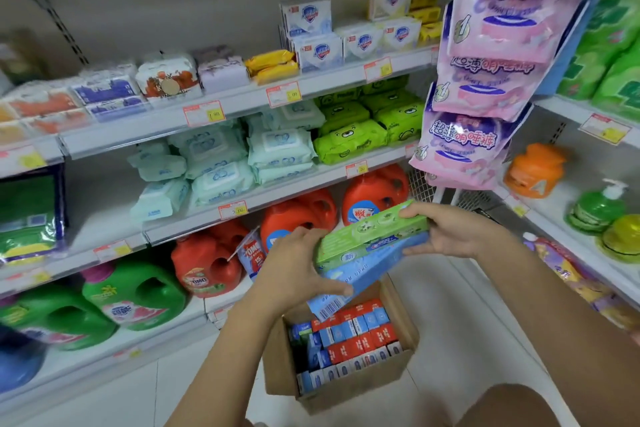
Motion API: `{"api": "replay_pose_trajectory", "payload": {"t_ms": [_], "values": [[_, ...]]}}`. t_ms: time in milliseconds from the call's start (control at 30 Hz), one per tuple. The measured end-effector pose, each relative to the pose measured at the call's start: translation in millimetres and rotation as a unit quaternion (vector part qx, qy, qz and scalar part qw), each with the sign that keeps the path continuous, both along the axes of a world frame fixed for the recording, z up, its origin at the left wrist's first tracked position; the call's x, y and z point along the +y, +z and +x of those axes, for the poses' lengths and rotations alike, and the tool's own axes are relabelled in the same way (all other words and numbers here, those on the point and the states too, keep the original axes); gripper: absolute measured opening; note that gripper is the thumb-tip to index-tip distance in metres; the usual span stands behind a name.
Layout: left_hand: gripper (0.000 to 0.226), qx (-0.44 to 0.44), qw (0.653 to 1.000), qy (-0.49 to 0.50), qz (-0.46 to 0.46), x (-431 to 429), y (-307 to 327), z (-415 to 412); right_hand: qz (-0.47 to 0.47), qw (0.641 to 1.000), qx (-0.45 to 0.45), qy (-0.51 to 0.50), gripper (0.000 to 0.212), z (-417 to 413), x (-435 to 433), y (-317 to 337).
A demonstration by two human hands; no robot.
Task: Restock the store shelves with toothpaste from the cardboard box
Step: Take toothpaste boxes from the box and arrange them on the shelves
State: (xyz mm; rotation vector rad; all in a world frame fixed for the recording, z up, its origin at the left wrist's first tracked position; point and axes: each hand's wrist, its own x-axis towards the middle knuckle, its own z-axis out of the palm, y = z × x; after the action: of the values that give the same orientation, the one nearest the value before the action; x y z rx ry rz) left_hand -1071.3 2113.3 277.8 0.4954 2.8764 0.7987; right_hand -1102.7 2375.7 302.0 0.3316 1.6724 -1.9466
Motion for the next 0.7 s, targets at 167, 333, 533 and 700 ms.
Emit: {"api": "replay_pose_trajectory", "payload": {"t_ms": [167,333,533,700], "values": [[0.079,-0.08,0.996,-0.025,-0.005,24,20,-7,0.065,0.995,0.011,0.069,0.008,-9,-11,39],[0.049,-0.083,0.992,0.014,0.098,39,9,0,0.145,0.979,0.025,0.141,0.015,-14,-30,65],[0.062,-0.288,0.841,0.069,0.452,19,9,-5,0.051,0.989,0.085,0.108,0.048,-29,-48,61],[0.037,-0.29,0.698,0.135,0.64,-2,15,-37,0.019,0.975,0.1,0.198,0.03,-31,-85,23]]}}
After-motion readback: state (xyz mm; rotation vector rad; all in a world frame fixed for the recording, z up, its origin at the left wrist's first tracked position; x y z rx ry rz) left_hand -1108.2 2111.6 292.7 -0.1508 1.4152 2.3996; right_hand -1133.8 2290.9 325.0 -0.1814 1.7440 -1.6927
